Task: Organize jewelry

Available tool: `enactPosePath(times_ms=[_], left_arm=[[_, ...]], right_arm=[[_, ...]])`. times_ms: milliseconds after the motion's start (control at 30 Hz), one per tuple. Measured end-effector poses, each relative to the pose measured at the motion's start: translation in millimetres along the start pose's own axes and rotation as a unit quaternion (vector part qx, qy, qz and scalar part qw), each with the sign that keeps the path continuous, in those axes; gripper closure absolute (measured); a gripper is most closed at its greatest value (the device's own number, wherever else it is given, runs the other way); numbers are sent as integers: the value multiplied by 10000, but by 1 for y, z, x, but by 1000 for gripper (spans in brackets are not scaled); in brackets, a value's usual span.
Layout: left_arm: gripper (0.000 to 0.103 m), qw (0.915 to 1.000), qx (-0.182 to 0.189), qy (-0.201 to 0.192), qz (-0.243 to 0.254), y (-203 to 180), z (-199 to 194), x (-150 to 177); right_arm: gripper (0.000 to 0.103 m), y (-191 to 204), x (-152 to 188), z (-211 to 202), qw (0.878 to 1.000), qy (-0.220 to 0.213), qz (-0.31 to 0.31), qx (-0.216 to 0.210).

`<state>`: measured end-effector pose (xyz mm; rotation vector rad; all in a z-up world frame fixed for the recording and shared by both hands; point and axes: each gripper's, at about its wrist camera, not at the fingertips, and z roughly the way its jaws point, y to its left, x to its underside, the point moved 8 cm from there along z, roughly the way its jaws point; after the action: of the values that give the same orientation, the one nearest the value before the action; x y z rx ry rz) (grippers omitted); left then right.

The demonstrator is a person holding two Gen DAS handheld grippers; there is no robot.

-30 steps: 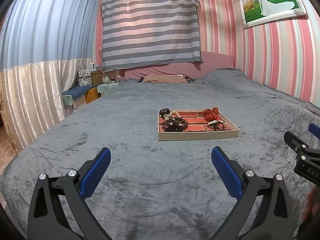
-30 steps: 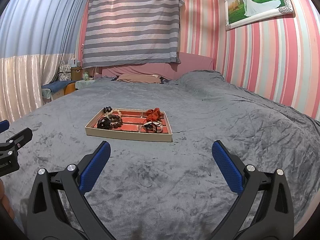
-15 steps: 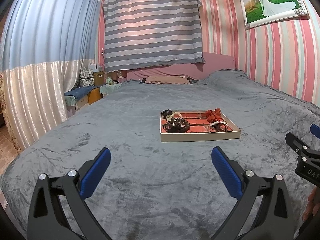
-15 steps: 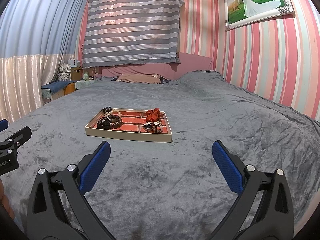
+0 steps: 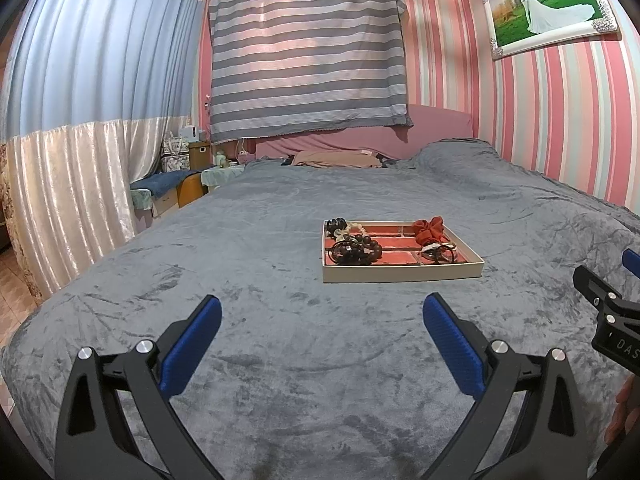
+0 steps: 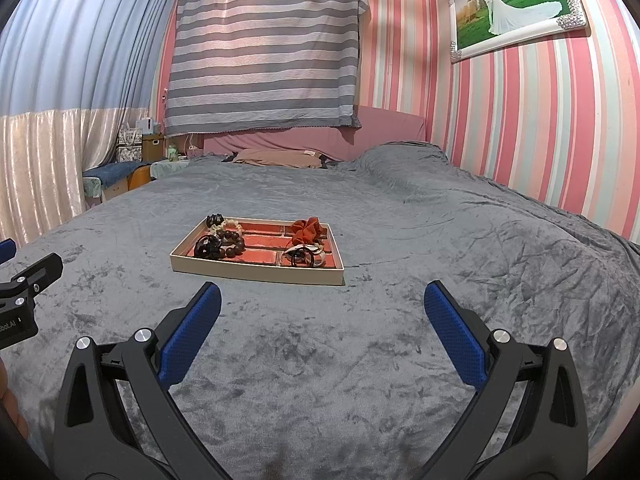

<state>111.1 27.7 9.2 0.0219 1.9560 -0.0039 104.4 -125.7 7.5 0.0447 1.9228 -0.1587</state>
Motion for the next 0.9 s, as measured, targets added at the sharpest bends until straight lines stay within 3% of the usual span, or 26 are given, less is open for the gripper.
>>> enactPosePath(times_ms=[900], left_arm=[[5, 10000, -40, 89, -2, 7, 0, 2]], right_arm=[[4, -1, -1, 1, 10000, 2, -13, 15]])
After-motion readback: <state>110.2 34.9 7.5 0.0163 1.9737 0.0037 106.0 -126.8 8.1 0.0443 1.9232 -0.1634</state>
